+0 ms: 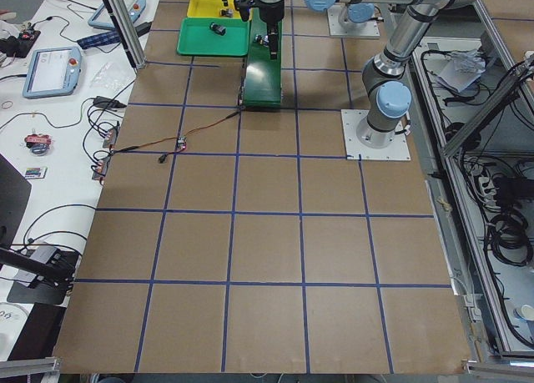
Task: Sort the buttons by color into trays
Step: 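Carry the yellow button with the right gripper into the yellow tray, then move the right gripper back over the belt above the green button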
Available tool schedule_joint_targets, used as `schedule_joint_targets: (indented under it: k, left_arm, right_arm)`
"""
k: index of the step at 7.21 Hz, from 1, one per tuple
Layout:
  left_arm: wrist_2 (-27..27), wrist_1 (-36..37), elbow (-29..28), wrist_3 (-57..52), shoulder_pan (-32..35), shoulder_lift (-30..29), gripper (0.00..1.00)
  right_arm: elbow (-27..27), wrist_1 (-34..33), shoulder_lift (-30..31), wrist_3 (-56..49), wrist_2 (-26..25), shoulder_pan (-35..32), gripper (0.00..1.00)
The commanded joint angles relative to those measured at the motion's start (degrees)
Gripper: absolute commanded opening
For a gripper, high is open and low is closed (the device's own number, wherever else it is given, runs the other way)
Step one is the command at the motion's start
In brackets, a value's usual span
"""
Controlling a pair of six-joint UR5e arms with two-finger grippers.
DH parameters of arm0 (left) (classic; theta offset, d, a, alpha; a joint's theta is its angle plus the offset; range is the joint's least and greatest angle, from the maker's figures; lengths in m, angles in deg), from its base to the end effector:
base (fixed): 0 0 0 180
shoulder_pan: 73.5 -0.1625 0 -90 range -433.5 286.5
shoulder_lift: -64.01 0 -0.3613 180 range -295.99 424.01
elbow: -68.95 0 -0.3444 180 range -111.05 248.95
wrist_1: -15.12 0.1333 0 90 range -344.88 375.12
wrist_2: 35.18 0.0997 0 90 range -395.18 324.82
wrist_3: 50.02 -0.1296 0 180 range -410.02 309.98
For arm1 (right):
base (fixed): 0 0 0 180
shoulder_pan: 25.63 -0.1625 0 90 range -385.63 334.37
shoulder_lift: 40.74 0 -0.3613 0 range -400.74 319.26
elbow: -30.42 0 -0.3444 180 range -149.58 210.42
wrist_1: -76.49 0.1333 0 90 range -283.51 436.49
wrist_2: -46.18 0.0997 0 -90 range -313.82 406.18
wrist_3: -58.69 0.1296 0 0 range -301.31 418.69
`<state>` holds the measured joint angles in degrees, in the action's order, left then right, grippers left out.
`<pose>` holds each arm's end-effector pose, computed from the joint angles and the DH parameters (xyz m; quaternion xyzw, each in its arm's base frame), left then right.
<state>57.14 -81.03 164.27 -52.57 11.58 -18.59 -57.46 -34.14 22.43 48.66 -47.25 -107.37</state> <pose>-0.0943 -0.3975 0.3970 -0.0199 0.9990 0.0367 0.0179 0.0429 -0.5783 0.2048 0.0165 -0.9988 -0.0399 0.0239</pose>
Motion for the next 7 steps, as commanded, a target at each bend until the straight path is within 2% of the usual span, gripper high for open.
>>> schedule_joint_targets:
  k: [1,3,5,7]
  left_arm:
    - [-0.03,0.00,-0.05,0.00,0.00,0.07,1.00]
    - [-0.12,0.00,-0.14,0.00,0.00,-0.02,1.00]
    - [-0.03,0.00,0.04,0.00,0.00,0.07,1.00]
    - [0.06,-0.18,-0.05,0.09,0.00,0.42,1.00]
  right_arm:
    - [-5.25,1.38,4.73,-0.17,0.35,0.01,0.95]
    - [-14.73,0.51,13.85,0.26,5.94,-0.16,0.94]
    - [-25.19,-7.19,19.33,0.70,5.63,-0.08,0.92]
    - [-28.40,-9.16,21.28,0.53,5.10,0.10,0.92]
